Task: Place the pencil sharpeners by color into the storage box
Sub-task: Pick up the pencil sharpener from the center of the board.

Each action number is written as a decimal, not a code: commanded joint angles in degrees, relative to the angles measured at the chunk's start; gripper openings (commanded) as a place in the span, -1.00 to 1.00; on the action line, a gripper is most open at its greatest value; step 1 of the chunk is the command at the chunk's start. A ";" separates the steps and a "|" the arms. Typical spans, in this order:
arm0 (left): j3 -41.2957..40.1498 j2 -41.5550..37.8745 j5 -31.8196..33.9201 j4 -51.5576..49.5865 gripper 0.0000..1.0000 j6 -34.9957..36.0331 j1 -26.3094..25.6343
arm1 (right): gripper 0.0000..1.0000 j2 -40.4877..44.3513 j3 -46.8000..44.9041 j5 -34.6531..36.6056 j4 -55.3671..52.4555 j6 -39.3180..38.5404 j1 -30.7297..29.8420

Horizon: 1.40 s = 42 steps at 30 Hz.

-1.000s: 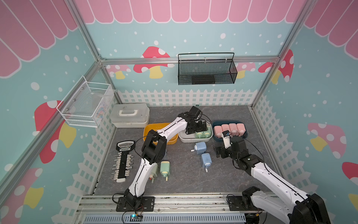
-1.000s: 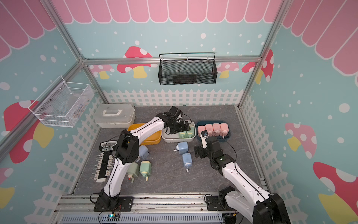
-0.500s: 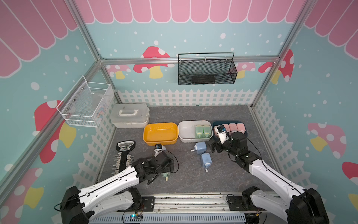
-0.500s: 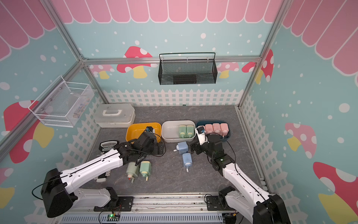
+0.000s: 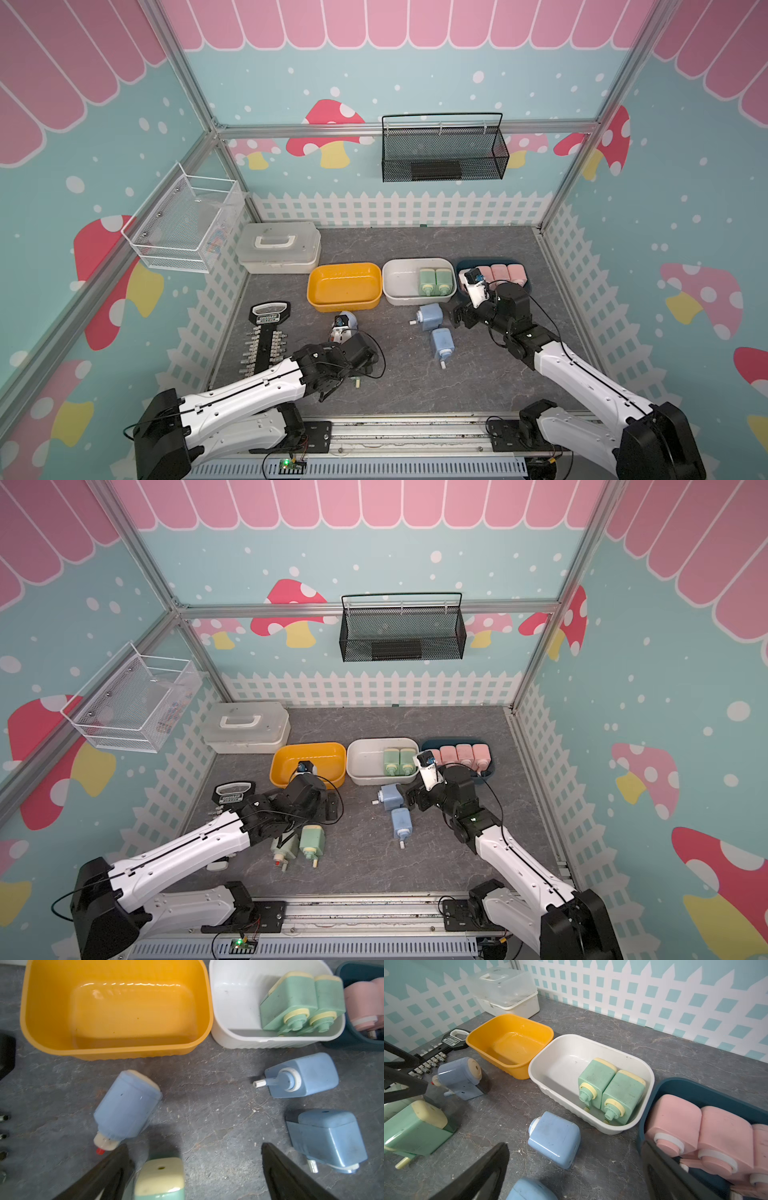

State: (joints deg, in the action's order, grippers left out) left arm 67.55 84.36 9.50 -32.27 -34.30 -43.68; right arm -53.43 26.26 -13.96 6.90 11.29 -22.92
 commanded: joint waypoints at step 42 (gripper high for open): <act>-29.91 -25.60 14.67 -14.01 0.72 -22.37 -12.42 | 0.97 -7.72 8.19 -1.69 2.12 -4.44 -0.11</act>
State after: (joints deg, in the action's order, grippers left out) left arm 38.87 58.78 21.91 -45.91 -55.18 -55.70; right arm -60.73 33.45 -14.92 7.79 6.15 -22.92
